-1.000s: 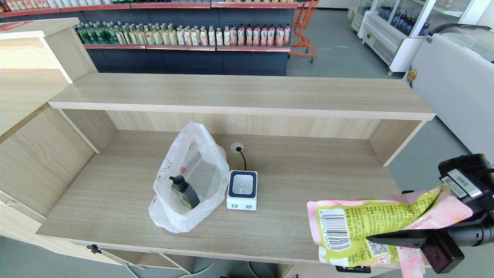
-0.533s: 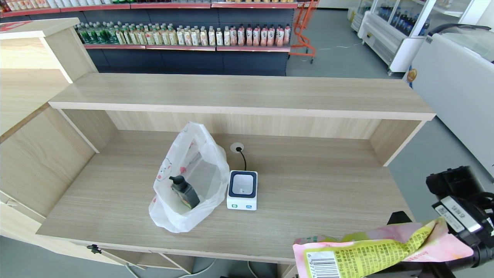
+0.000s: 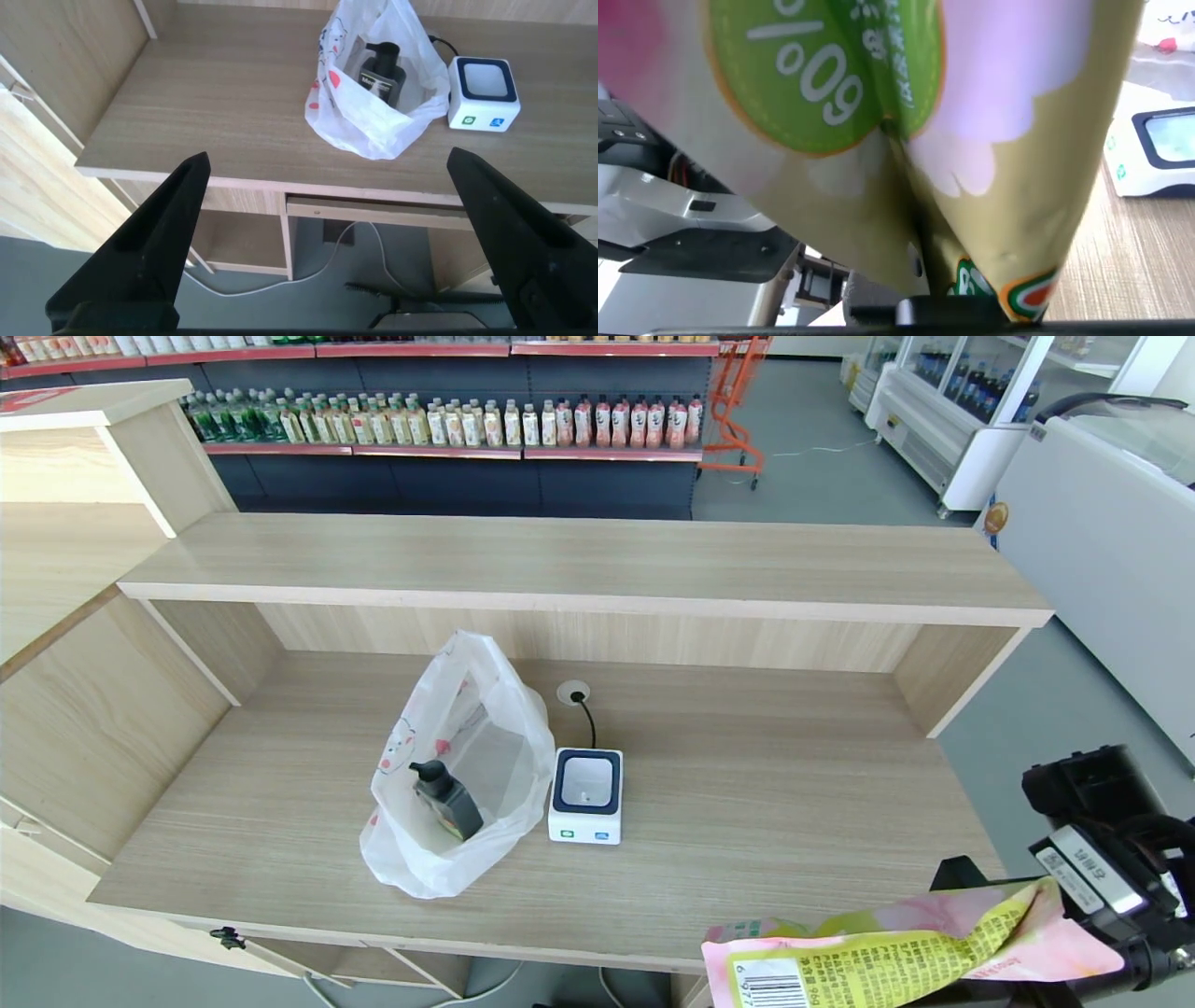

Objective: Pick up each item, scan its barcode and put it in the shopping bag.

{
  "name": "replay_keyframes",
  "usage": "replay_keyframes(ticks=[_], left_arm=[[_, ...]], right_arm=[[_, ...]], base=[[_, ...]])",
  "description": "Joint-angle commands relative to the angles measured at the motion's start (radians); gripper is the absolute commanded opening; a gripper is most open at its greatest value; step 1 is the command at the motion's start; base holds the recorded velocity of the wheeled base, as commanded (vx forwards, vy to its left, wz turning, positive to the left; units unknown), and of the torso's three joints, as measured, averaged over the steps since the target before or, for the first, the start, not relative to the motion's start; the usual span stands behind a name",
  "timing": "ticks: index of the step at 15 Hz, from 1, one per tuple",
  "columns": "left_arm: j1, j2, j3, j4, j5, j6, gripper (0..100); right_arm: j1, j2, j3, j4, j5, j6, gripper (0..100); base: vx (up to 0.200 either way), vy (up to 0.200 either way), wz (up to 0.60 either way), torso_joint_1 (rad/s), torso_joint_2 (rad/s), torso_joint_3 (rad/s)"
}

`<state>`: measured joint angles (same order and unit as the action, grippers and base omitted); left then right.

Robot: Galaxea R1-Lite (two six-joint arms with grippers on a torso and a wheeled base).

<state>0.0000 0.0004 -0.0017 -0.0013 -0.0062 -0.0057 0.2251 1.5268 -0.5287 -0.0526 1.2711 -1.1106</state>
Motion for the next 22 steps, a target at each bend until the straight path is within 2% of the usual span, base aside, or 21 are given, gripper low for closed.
replay_keyframes(ticks=[1, 10, 13, 15, 16, 17, 18, 20, 22], left_arm=[[0.0, 0.0, 0.0, 0.0, 0.0, 0.0, 100], [0.0, 0.0, 0.0, 0.0, 0.0, 0.0, 100], [0.0, 0.0, 0.0, 0.0, 0.0, 0.0, 100], [0.0, 0.0, 0.0, 0.0, 0.0, 0.0, 100], [0.0, 0.0, 0.0, 0.0, 0.0, 0.0, 100], [0.0, 0.0, 0.0, 0.0, 0.0, 0.0, 100], [0.0, 0.0, 0.0, 0.0, 0.0, 0.0, 100], [0.0, 0.0, 0.0, 0.0, 0.0, 0.0, 100], [0.0, 0.0, 0.0, 0.0, 0.0, 0.0, 100]], right_arm=[[0.0, 0.007, -0.004, 0.0, 0.001, 0.0, 0], [-0.004, 0.012, -0.017, -0.001, -0.001, 0.006, 0], [-0.007, 0.003, -0.06, 0.002, -0.001, 0.038, 0], [-0.059, -0.037, -0.148, 0.007, -0.036, 0.268, 0], [-0.096, -0.094, -0.197, 0.005, -0.167, 0.621, 0], [-0.095, -0.12, -0.231, 0.002, -0.294, 0.933, 0], [-0.084, -0.132, -0.261, 0.0, -0.424, 1.192, 0], [0.011, -0.134, -0.326, 0.016, -0.688, 1.684, 0], [0.03, -0.146, -0.382, 0.143, -0.733, 1.873, 0]], base=[[0.0, 0.0, 0.0, 0.0, 0.0, 0.0], [0.0, 0.0, 0.0, 0.0, 0.0, 0.0], [0.0, 0.0, 0.0, 0.0, 0.0, 0.0], [0.0, 0.0, 0.0, 0.0, 0.0, 0.0], [0.0, 0.0, 0.0, 0.0, 0.0, 0.0], [0.0, 0.0, 0.0, 0.0, 0.0, 0.0], [0.0, 0.0, 0.0, 0.0, 0.0, 0.0], [0.0, 0.0, 0.0, 0.0, 0.0, 0.0], [0.0, 0.0, 0.0, 0.0, 0.0, 0.0]])
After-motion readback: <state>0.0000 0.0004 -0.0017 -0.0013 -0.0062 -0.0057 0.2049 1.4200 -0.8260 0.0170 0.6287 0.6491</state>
